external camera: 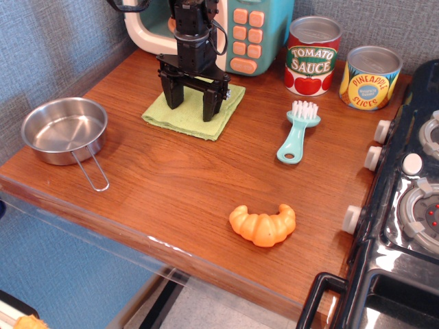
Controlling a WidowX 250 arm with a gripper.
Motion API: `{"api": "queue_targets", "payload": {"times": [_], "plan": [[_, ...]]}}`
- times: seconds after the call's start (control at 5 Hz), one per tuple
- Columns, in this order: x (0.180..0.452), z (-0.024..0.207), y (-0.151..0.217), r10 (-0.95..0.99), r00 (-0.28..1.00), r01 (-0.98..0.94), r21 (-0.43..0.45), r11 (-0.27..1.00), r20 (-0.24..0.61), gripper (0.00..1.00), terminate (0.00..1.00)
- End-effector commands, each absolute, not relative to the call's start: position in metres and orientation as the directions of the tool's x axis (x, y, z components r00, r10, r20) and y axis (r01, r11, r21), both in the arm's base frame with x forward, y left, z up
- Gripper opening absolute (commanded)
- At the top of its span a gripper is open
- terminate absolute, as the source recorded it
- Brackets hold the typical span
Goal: Move the green pad to the left of the croissant
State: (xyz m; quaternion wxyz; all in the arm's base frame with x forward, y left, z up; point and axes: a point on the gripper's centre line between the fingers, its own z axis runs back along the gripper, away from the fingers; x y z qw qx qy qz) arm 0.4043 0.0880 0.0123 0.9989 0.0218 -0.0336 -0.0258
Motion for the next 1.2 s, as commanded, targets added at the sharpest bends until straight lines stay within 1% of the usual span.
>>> {"api": "queue_targets", "payload": {"times": [0.0, 0.2, 0.6, 0.8, 1.0], "plan": [[0.385, 0.006, 0.076, -0.070, 0.996, 0.068, 0.030, 0.997, 0.054, 1.00, 0.00], [0.361, 0.003, 0.059, -0.100, 0.994, 0.100, 0.008, 0.995, 0.035, 1.00, 0.00], [0.302, 0.001, 0.030, -0.162, 0.987, 0.162, -0.015, 0.987, -0.002, 1.00, 0.00], [0.272, 0.001, 0.021, -0.191, 0.982, 0.190, -0.018, 0.982, -0.017, 1.00, 0.00], [0.246, 0.001, 0.020, -0.192, 0.981, 0.192, 0.000, 0.981, -0.039, 1.00, 0.00]]}}
